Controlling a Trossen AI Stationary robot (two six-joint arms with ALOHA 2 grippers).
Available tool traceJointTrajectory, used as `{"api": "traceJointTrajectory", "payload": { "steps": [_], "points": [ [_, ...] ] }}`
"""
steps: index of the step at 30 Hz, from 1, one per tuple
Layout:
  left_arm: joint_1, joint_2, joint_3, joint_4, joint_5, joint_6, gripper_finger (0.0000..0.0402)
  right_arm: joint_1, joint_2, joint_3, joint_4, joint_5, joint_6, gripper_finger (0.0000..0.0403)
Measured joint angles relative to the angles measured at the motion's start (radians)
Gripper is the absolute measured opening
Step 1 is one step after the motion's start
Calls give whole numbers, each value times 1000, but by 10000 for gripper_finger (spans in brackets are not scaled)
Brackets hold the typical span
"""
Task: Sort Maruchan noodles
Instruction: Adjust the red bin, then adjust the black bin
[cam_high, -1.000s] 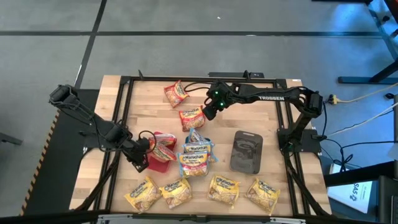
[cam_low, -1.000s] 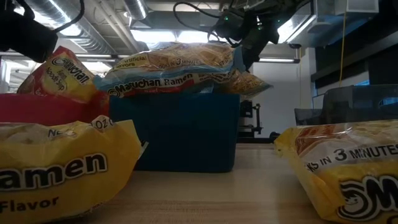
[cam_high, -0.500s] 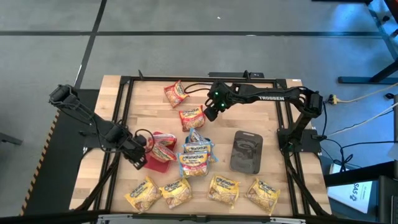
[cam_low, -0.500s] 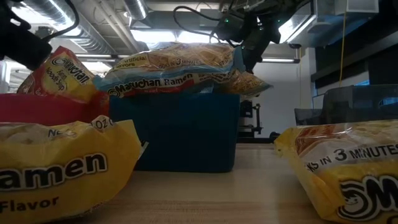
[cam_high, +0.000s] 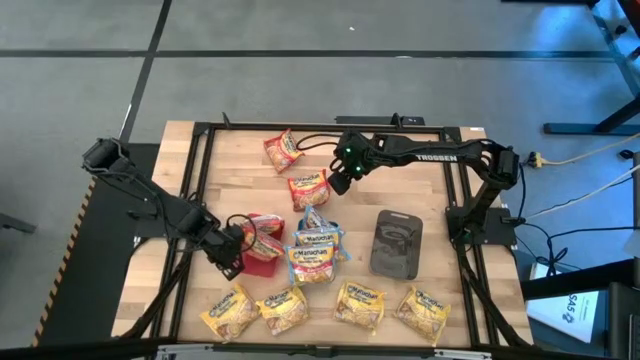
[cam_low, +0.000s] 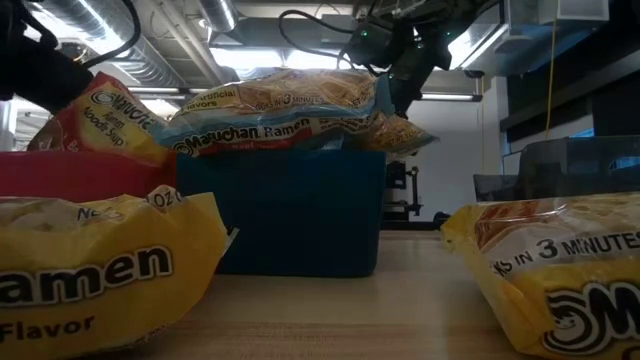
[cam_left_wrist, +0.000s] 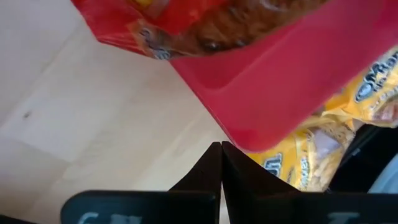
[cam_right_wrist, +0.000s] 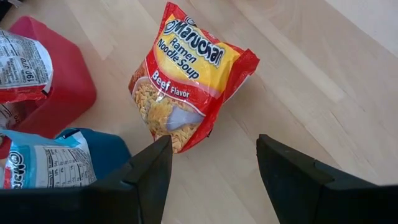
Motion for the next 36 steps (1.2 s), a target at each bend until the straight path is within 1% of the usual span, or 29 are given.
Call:
{"api": "traceJointTrajectory", "payload": {
  "steps": [5,9,12,15,18,20,22,24,27,29,31,33,36],
  "points": [
    [0,0,0,59,-3,13,0,0,0,0,0,0,-2,230],
    [0,-9,0,20,0,13,0,0,0,0,0,0,-23,230],
    [0,-52,2,-91,62,13,0,-1,0,0,1,0,-37,230],
    [0,-120,32,-267,77,7,0,-1,0,0,21,0,-47,230],
    [2,-198,72,-442,16,-17,0,-1,0,0,59,0,-53,230],
    [11,-245,93,-481,-45,-42,0,-1,0,3,72,0,-64,230],
    [18,-284,98,-493,-120,-52,0,-2,0,26,5,4,-67,230],
    [27,-311,98,-491,-207,-51,0,-2,0,69,-106,32,-78,230],
    [40,-323,98,-499,-336,-51,0,-1,0,151,-337,144,-119,230],
    [47,-326,98,-513,-385,-46,0,-2,0,215,-487,237,-130,230],
    [58,-324,98,-522,-412,-23,0,-2,0,279,-644,303,-131,230],
    [70,-324,98,-522,-453,-2,0,6,-1,325,-790,323,-130,230],
    [89,-323,98,-529,-537,17,0,35,-11,344,-957,356,-115,230]
  ]
}}
